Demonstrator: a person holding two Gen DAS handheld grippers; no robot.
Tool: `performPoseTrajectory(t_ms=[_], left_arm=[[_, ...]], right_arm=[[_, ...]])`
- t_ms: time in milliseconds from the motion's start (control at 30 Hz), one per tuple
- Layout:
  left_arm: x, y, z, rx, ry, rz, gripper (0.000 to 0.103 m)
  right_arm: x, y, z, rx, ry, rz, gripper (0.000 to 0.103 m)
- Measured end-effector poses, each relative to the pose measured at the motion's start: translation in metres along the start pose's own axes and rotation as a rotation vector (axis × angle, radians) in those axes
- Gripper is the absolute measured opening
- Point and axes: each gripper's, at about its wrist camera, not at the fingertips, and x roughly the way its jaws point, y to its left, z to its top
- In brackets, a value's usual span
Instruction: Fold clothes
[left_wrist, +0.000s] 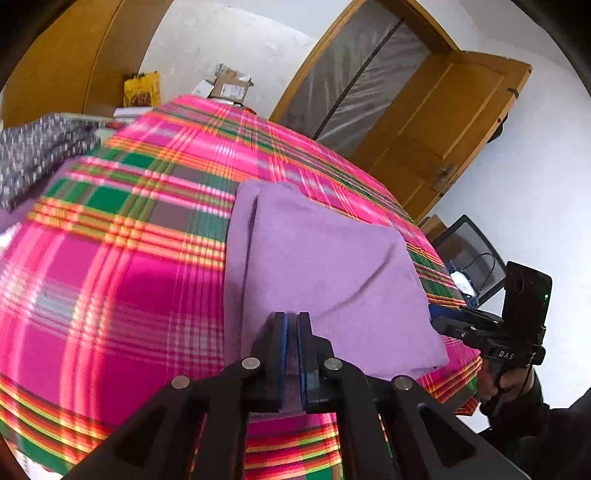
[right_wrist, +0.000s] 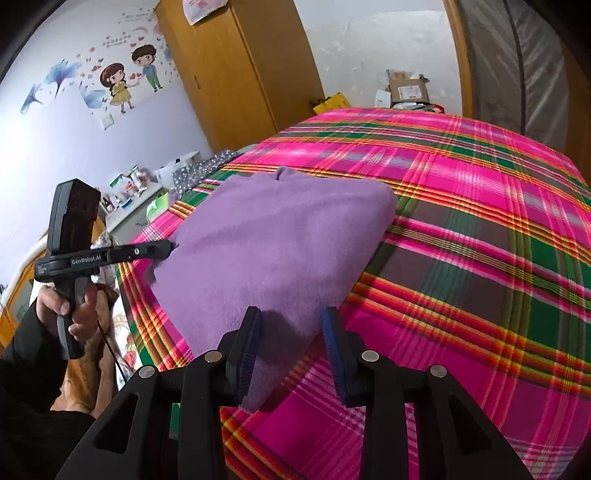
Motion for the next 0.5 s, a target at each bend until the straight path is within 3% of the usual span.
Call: performPoseTrajectory(t_ms=[167,267,367,500], left_arm=[[0.006,-0.011,0.038,0.098,-0.016,0.026,0.005],[0.026,-0.009,0.058,0.124,0.014,0.01,0.007],[0.05,0.003,0.072,0.092,0.061,-0.008,0.007],[0.077,0.031,0.078,-0.034,0.111,-0.038,0.004]], right_arm=[[-0.001,0.001,-0.001,0.003,0.002,-0.003,0.036],[0.0,0.002,-0.001,0.007,0.001,-0.006,0.036],[-0.001,0.0,-0.002,0.012,0.002,-0.007,0.036],[-0.002,-0.001,-0.004,0.017,0.001,-0.007,0.036]])
